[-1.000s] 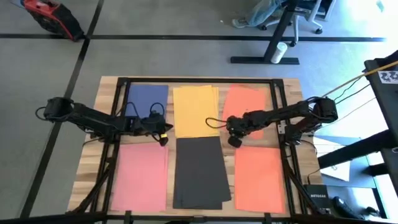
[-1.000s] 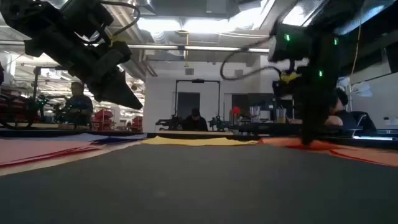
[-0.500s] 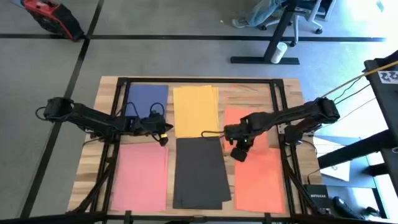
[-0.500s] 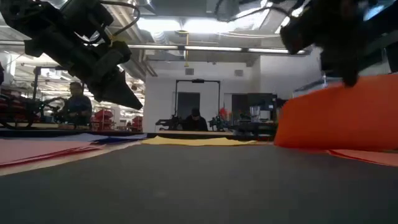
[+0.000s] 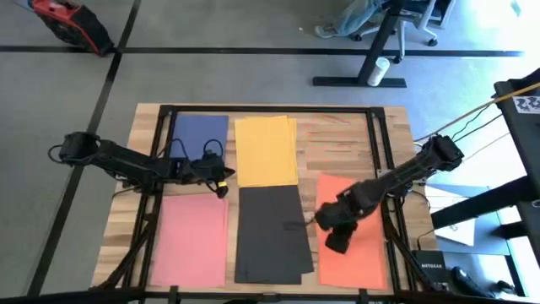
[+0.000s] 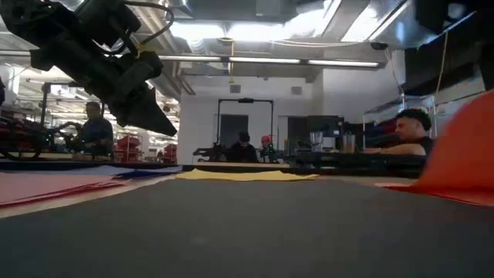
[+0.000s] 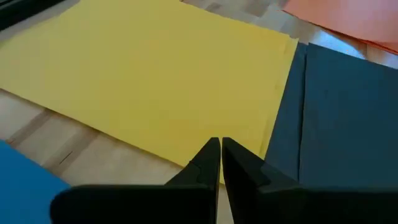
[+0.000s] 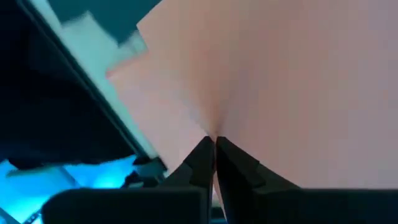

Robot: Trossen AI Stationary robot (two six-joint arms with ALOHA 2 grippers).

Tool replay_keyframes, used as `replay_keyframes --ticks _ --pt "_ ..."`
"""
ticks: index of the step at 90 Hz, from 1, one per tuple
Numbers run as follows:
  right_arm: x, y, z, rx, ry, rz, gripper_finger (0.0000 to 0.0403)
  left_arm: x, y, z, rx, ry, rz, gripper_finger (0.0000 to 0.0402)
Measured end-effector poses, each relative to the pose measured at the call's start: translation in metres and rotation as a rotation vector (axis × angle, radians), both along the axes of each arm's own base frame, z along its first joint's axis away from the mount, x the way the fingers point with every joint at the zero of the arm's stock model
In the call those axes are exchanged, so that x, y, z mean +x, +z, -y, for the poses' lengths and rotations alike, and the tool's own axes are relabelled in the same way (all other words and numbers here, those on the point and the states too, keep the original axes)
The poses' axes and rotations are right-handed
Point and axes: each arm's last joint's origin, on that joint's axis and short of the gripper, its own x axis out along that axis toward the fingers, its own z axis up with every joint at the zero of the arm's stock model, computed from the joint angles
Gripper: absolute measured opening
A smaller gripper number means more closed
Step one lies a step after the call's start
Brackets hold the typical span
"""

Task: Organize paper
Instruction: Stack the orange paper on top of the other orange paper

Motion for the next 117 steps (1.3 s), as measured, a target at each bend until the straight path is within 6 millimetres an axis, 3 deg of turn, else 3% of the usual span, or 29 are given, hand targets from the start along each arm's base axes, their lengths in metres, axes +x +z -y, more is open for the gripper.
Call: replay_keyframes --ticks 18,51,91,101,117 --pt "-0.01 0.0 -0.027 0.022 -0.026 0.023 0.0005 0.0 0.0 0.0 0.0 0.0 0.001 0.0001" --pt "-0.012 -0.012 -0.059 0.069 -0.024 0.043 0.0005 0.0 0.0 0.0 -0.006 0.003 0.005 0.0001" --pt "-0.021 -0.015 -0.067 0.057 -0.024 -0.009 0.0007 0.0 0.0 0.0 -0.005 0.003 0.004 0.0001" --pt "-0.021 -0.015 -0.067 0.066 -0.024 -0.019 0.0027 0.0 0.0 0.0 -0.003 0.002 0.004 0.0001" --pt "-0.022 -0.015 -0.068 0.083 -0.017 -0.036 0.0094 0.0 0.0 0.0 -0.003 0.002 0.004 0.0001"
